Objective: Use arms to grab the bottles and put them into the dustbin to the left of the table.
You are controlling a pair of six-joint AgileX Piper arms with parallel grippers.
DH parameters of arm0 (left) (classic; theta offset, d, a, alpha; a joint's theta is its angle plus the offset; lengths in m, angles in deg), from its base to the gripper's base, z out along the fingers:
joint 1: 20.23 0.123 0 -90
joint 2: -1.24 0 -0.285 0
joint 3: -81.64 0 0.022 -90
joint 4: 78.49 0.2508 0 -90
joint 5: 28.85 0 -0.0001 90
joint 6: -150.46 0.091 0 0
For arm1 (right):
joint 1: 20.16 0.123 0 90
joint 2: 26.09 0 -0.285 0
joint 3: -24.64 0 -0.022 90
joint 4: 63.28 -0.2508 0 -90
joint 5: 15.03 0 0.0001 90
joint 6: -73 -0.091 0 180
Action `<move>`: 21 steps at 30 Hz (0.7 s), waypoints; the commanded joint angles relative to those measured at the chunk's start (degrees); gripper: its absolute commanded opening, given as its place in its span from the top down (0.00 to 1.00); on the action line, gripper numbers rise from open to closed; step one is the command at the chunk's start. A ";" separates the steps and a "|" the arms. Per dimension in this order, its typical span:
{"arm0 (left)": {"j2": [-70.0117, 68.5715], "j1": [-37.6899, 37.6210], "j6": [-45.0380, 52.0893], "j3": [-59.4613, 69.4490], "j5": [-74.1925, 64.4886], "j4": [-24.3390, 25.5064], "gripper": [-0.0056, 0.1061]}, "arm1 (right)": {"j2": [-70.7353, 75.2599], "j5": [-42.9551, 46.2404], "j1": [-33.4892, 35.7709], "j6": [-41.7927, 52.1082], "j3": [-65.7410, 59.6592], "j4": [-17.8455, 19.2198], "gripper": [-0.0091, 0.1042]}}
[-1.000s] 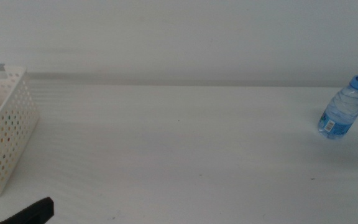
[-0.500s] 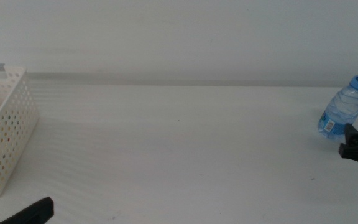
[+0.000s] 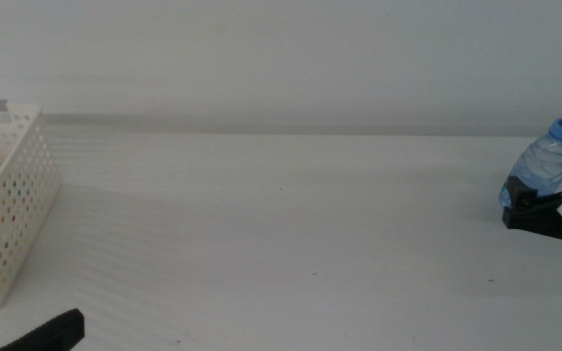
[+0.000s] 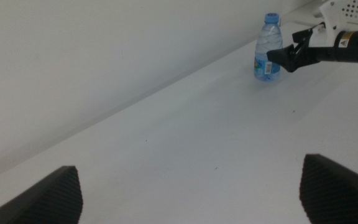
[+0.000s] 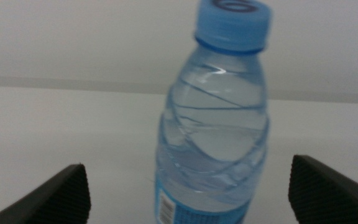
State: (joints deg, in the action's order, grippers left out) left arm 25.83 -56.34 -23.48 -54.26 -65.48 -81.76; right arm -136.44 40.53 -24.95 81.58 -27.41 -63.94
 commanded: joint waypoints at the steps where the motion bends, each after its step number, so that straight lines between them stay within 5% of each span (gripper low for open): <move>1: -0.14 -0.46 -0.08 0.29 1.00 0.09 0.11 | -0.50 0.70 0.81 0.51 0.46 -0.02 0.17; 7: -0.14 -0.46 -0.08 0.29 1.00 0.09 0.11 | -1.01 0.70 0.86 2.03 0.46 -5.21 0.17; 21: -0.14 -0.46 -0.08 0.29 1.00 0.09 0.11 | -2.61 0.32 0.86 3.33 2.88 -5.52 0.17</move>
State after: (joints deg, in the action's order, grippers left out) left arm 25.83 -56.34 -23.48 -54.26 -65.48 -81.76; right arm -138.35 40.53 -24.12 84.16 -25.29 -69.54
